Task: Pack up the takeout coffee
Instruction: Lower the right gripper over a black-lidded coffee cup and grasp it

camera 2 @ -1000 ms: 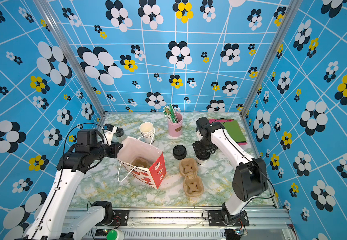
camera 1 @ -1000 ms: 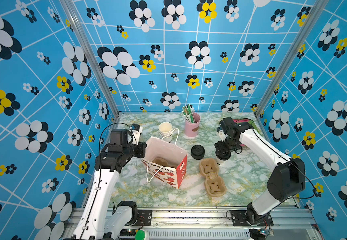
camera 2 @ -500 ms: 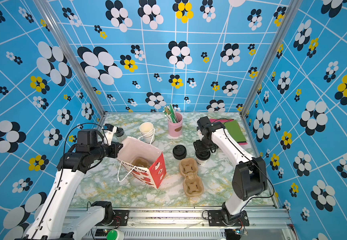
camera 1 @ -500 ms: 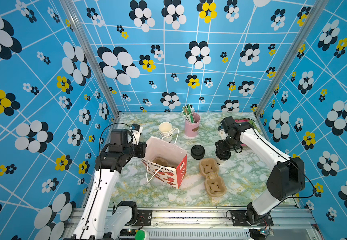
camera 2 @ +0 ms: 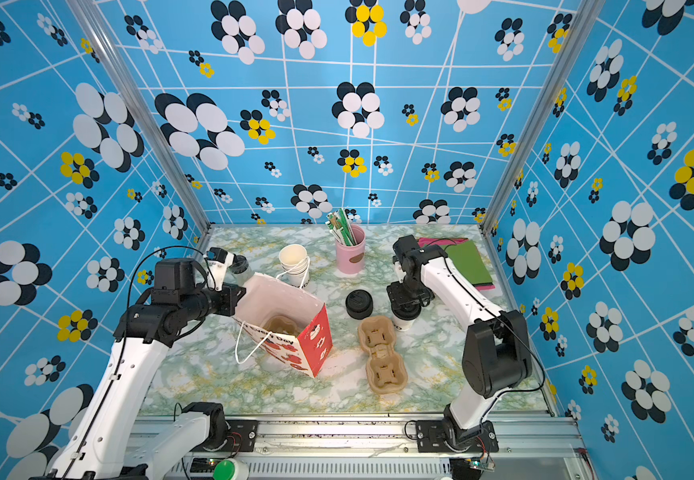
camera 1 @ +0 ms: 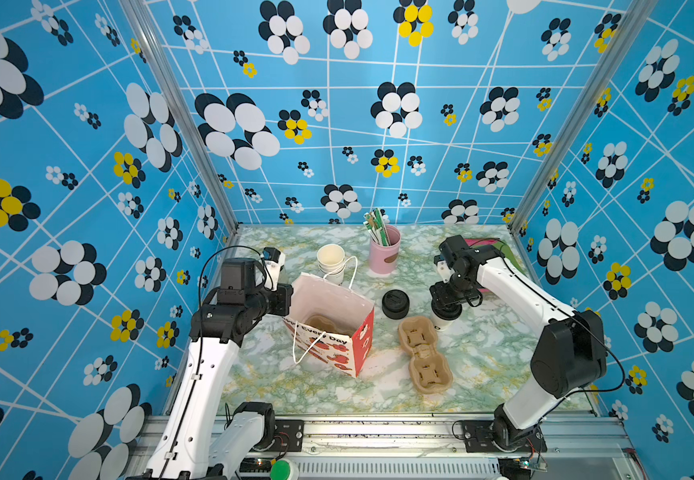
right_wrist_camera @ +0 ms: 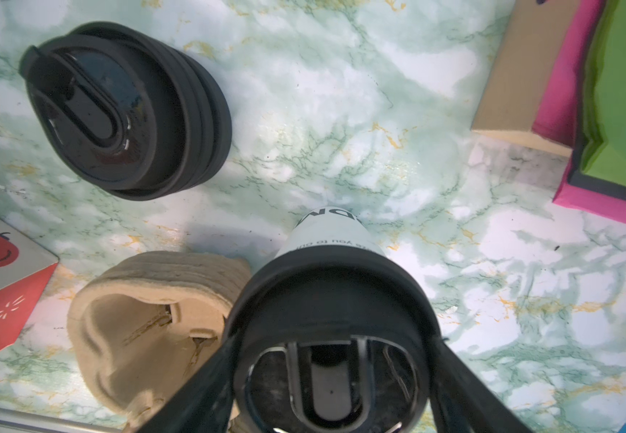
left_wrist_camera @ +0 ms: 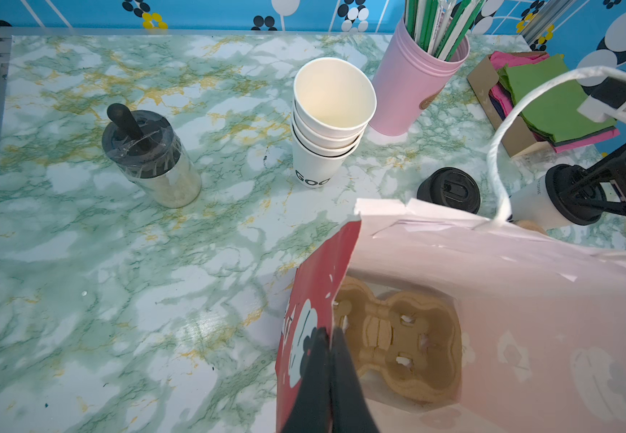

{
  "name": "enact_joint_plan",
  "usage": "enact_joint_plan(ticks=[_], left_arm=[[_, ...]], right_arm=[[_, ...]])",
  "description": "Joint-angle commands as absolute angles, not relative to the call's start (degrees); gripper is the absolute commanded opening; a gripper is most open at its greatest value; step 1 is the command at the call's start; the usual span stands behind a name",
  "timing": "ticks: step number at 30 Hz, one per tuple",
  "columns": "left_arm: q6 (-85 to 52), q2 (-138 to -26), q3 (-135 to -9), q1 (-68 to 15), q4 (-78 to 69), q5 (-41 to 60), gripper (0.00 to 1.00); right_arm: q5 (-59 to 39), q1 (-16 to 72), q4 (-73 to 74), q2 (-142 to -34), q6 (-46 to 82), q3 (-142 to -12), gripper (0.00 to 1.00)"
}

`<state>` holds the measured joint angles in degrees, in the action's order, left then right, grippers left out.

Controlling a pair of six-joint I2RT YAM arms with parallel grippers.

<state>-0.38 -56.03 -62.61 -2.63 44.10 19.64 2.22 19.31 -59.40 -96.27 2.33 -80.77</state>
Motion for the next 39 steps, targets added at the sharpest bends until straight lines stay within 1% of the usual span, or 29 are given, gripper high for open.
enact_joint_plan(ticks=[1,12,21,27,32,39], left_arm=[[0.62,-55.7,-61.73,-2.03,44.2,19.22,0.03],[0.62,-55.49,-61.68,-2.1,44.19,19.07,0.03],[0.46,-55.39,-61.55,-2.06,44.01,19.07,0.03],[0.35,-55.36,-61.61,-2.03,43.92,19.12,0.03],[0.26,-55.33,-61.81,-2.1,43.94,19.16,0.03],[0.16,-55.36,-62.14,-2.07,43.9,19.12,0.03]], right_arm=[[0.36,18.9,-59.68,-97.25,3.23,-78.54,0.77],[0.09,18.9,-59.84,-97.76,3.68,-76.8,0.78],[0.44,18.85,-59.33,-98.26,4.18,-74.72,0.74],[0.35,18.91,-58.9,-98.07,4.45,-74.05,0.69],[0.0,18.96,-58.37,-96.39,4.4,-74.33,0.66],[0.13,18.98,-59.27,-93.41,4.41,-76.34,0.64]])
